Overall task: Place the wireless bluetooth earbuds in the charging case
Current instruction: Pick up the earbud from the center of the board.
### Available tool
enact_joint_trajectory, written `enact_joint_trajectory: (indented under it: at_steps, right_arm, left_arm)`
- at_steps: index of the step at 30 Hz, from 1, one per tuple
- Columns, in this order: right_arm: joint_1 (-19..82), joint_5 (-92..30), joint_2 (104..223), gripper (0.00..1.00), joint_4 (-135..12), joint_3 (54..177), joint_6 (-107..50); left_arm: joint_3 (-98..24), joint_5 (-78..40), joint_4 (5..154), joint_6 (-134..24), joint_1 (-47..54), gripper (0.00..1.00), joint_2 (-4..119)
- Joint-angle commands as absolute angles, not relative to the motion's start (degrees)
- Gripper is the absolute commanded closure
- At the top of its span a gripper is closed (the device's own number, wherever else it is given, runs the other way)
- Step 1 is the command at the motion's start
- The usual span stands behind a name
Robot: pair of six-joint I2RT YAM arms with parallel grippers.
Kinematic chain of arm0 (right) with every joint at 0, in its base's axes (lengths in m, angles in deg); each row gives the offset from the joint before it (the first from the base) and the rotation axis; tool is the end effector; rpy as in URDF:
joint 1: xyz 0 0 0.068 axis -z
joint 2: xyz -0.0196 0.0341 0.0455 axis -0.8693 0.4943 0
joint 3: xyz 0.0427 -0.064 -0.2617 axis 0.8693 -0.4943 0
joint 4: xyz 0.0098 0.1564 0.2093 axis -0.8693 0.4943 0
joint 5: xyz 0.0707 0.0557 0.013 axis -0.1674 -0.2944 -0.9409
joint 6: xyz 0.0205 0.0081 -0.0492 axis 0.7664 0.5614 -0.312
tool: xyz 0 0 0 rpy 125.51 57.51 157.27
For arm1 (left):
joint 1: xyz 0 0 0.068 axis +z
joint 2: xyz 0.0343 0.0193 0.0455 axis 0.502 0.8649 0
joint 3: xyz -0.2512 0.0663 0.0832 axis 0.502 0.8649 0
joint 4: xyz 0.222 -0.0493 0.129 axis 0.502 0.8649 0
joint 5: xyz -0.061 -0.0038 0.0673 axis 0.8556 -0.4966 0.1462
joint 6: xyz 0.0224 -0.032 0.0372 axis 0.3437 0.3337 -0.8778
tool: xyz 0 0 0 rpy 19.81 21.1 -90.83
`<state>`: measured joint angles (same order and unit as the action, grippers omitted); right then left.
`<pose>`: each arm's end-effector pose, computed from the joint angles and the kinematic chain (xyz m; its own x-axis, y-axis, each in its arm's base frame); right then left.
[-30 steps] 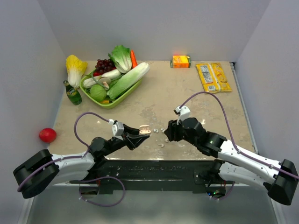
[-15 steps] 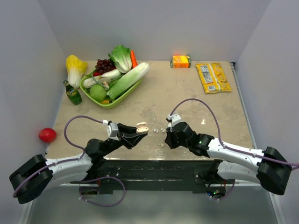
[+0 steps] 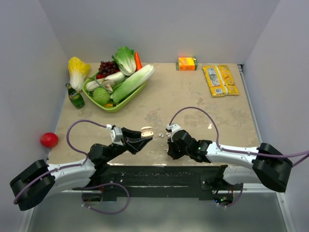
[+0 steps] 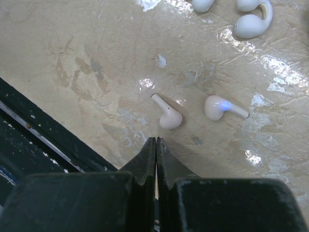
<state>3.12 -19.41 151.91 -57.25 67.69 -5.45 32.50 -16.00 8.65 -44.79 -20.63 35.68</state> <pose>0.1233 0.1878 0.1618 -0.7491 -0.2445 -0.6157 -0.5118 0.8037 0.3035 0.1000 -0.1335 0.2140 -0.1076 -0.4409 -0.8911 0.8999 0.3377 -0.2758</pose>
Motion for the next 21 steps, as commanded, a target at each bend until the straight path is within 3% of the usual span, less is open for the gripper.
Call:
enact_joint_trajectory:
  at_steps: [1,21]
  right_arm:
    - [2.98,-18.57,153.58,1.0,-60.17,68.29,-4.51]
    - [3.07,-12.07,159.82,1.0,-61.67,70.84,-2.84]
  left_arm:
    - [41.44,-16.65,-2.98,-45.82,-20.93,1.0,35.86]
    - [42.14,-17.09,-2.98,-45.74,-21.37,1.0,35.34]
